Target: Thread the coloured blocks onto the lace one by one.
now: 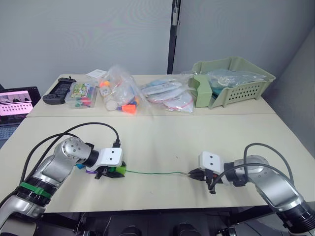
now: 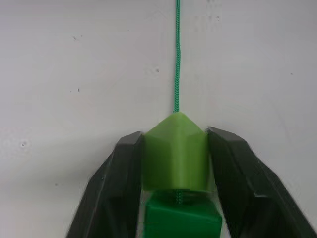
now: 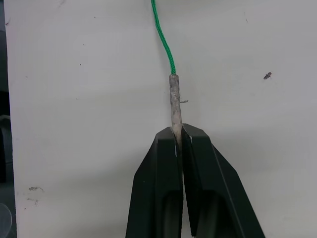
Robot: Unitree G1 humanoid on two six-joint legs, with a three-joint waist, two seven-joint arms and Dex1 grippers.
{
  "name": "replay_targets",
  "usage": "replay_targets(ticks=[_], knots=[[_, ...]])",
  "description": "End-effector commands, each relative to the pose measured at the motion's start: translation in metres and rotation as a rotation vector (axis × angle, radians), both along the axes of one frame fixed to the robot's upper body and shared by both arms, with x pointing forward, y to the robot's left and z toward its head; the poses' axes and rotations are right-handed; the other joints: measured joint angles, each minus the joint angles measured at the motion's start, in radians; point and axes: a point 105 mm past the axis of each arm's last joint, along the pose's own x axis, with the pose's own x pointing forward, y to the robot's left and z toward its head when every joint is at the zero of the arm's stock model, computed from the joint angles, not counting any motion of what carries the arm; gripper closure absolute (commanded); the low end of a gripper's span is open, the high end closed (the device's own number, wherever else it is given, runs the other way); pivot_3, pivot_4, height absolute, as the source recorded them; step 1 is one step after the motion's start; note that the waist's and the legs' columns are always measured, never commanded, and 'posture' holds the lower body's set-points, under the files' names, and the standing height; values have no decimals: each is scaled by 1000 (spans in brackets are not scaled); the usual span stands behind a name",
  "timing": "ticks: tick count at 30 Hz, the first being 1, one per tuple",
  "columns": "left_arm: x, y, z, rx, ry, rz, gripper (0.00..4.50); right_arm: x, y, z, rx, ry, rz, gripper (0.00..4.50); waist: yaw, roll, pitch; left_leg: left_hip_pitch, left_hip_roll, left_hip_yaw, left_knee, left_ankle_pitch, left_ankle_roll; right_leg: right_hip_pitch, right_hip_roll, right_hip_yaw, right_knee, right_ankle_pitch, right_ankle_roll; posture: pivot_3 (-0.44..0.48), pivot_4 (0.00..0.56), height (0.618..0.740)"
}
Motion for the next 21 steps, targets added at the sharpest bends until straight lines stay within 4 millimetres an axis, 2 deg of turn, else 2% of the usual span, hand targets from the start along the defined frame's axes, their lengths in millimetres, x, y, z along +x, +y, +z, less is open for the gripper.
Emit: replay_targets(ticks=[1,3,7,12,15,18,21], knots=[[-5,12,-18,56,89,61,823,2,5,9,8,-36,16,4500,0,0,0,0,0,0,0,0,0,0,0,0,0,0,0,0,150,740],[1,6,-3,27,79,79,167,3,6,9,10,-36,15,4500,1,0,0,-1,0,0,0,0,0,-1,0,0,0,0,0,0,150,740],[1,-6,27,22,64,47,167,6,10,9,21,-42,12,4500,4,-1,0,-8,-1,0,1,0,0,-7,0,0,1,1,-2,0,150,740],[-8,2,59,239,108,39,167,9,15,7,27,-43,17,4500,6,-3,2,-24,-5,-1,4,0,0,-23,0,-1,3,3,-5,0,150,740],[-4,1,73,320,90,46,167,10,16,6,27,-42,17,4500,11,-4,2,-27,-10,0,5,0,0,-29,-3,0,11,3,-5,0,150,740],[4,-15,86,319,87,63,167,11,18,6,30,-46,16,4500,17,-4,2,-28,-11,-1,6,0,0,-29,-4,0,11,3,-4,0,150,740],[4,-22,87,328,95,50,167,12,19,6,33,-49,13,4500,16,-4,3,-30,-11,-1,9,0,0,-30,-4,0,11,2,-3,0,150,740]])
